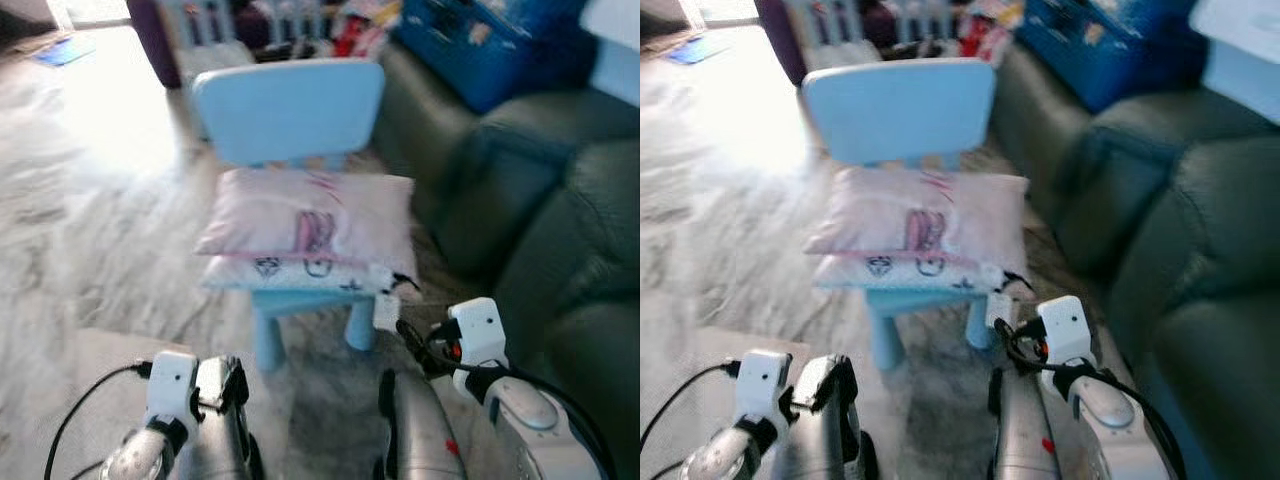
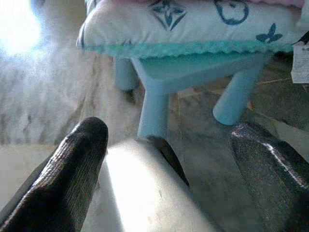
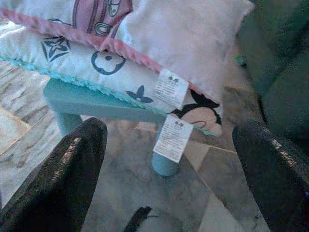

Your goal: Move the pillow to the sofa

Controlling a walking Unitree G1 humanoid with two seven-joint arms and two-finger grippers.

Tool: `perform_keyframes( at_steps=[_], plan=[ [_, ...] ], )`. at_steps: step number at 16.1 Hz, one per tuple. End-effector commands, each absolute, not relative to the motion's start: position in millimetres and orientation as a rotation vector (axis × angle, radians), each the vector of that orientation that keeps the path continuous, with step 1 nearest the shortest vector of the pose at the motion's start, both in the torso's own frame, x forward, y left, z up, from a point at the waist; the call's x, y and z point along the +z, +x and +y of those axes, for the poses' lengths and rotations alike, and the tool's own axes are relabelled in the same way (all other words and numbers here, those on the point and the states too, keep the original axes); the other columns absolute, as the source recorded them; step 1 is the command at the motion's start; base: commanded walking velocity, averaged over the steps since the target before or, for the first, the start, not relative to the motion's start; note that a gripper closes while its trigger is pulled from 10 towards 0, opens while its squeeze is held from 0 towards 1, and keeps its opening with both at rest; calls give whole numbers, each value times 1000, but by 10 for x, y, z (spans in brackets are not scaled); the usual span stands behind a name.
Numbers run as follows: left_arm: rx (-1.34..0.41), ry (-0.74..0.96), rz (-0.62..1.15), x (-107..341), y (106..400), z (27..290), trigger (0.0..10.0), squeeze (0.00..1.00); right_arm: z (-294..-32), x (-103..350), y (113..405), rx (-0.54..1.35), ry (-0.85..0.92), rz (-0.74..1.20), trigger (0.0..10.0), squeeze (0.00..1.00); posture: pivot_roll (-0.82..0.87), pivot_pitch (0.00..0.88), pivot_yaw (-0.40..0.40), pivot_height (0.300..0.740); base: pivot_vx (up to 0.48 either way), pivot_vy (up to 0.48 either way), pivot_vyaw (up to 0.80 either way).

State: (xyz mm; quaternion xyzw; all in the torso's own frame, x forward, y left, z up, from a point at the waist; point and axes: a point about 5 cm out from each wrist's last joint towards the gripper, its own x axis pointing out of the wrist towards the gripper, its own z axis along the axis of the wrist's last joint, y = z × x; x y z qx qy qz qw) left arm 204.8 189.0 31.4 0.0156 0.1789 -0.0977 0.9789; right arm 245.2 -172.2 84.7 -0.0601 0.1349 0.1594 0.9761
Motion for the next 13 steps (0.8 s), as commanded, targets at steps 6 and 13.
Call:
perform_keyframes(
  at_steps=[6, 13],
  plan=[
    [-97, 122, 320, 354, 2100, 1991, 10000, 0, -1669, 868, 2499, 343, -135, 248, 10000, 0, -176, 165, -11, 428, 0, 0, 0],
    [-2, 194, 204, 541, 2271, 2048, 10000, 0, -1651, 909, 2558, 353, -160, 218, 10000, 0, -178, 160, -13, 370, 0, 0, 0]
  ],
)
